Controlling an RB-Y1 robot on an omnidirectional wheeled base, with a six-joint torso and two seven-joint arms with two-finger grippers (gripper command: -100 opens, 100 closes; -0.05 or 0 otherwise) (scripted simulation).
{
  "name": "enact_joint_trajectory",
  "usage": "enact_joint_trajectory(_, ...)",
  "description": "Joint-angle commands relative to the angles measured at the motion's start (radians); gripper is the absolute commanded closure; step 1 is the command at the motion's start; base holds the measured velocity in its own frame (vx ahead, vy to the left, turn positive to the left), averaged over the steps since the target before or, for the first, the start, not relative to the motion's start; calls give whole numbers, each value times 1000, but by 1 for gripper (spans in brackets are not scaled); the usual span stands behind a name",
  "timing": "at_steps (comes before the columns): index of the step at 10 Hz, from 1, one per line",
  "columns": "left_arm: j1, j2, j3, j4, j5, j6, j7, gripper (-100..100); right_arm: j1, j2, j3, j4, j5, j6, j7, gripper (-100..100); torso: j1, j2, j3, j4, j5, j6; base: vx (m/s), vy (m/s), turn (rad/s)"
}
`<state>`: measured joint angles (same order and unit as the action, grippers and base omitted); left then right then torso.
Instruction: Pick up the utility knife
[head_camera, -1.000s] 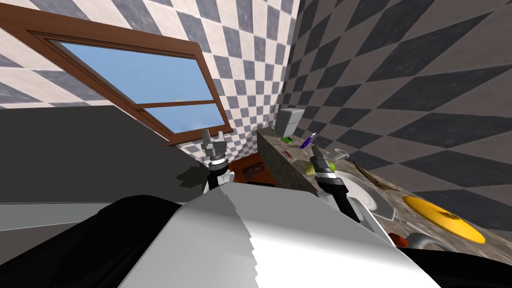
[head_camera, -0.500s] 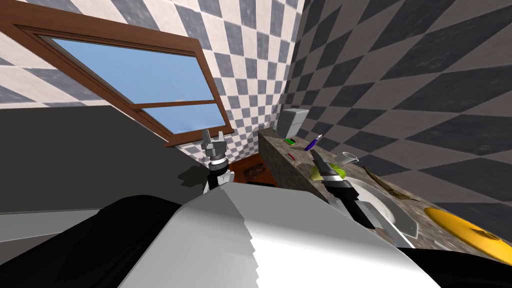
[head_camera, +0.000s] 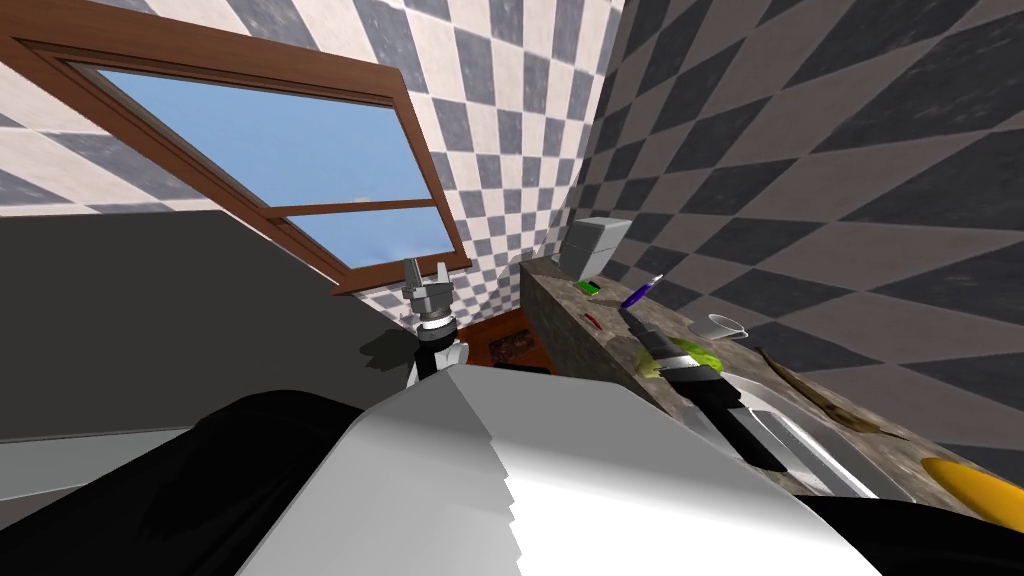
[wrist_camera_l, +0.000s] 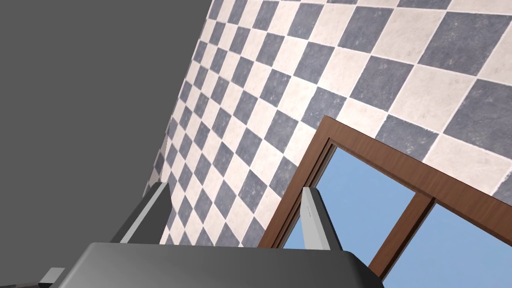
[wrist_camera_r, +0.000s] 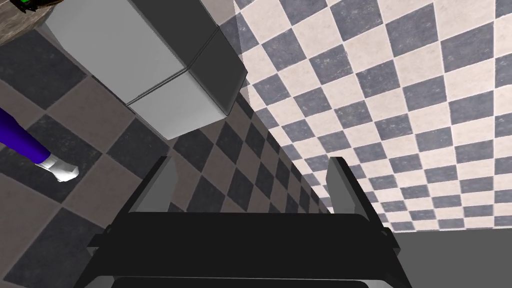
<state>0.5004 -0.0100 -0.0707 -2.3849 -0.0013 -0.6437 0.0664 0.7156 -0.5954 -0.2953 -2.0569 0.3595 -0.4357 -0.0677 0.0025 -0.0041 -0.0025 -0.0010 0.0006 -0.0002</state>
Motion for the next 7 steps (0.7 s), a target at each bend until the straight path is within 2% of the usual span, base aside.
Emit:
enact_joint_trajectory(1,0,0,0,0,0,0,0,0,13,-32,-7,7,19,-4,-3,-100,0,0,0,0,0,0,19,7,22)
enact_joint_trajectory(2,0,0,0,0,0,0,0,0,32,-71,-21,33,56,-12,-11,-100,-2,2,1,0,0,0,34,0,58)
enact_joint_trajectory(3,0,0,0,0,0,0,0,0,32,-83,-21,33,56,-12,-11,-100,-3,2,1,1,-1,0,35,-1,51)
enact_joint_trajectory(4,0,0,0,0,0,0,0,0,52,-123,-33,59,92,-20,-21,-100,-3,2,1,1,-1,0,46,13,58)
enact_joint_trajectory(5,0,0,0,0,0,0,0,0,52,-134,-33,59,92,-20,-21,-100,-2,2,1,0,-1,0,26,4,35)
enact_joint_trajectory(6,0,0,0,0,0,0,0,0,71,-172,-44,86,129,-28,-32,-100,-2,2,1,1,-1,0,34,4,56)
enact_joint_trajectory(7,0,0,0,0,0,0,0,0,71,-185,-44,86,129,-28,-32,-100,-2,2,1,1,-1,0,18,6,27)
